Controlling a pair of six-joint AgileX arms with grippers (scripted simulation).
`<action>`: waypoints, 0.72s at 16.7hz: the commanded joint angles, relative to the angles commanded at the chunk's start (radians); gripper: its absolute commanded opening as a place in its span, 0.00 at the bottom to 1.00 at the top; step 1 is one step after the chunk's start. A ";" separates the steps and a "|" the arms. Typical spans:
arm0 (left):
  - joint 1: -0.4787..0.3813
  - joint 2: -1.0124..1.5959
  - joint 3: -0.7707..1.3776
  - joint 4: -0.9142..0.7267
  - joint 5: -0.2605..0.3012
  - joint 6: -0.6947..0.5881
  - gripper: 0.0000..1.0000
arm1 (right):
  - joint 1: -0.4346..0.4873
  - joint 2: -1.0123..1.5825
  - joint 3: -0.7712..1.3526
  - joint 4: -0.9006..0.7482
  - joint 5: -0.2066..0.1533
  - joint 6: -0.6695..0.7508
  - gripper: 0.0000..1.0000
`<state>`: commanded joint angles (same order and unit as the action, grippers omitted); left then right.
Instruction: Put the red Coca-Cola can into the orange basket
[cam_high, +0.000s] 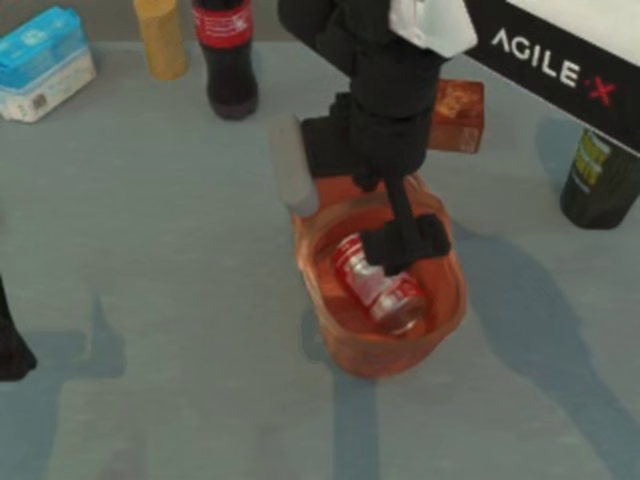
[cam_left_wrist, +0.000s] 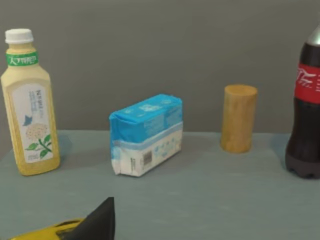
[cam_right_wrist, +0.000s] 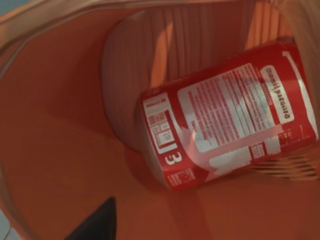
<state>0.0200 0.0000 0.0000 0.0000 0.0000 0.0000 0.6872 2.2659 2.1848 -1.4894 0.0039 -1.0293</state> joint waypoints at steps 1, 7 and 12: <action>0.000 0.000 0.000 0.000 0.000 0.000 1.00 | 0.000 0.000 0.000 0.000 0.000 0.000 0.85; 0.000 0.000 0.000 0.000 0.000 0.000 1.00 | 0.000 0.000 0.000 0.000 0.000 0.000 0.40; 0.000 0.000 0.000 0.000 0.000 0.000 1.00 | 0.000 0.000 0.000 0.000 0.000 0.000 0.02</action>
<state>0.0200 0.0000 0.0000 0.0000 0.0000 0.0000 0.6872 2.2659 2.1848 -1.4894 0.0039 -1.0293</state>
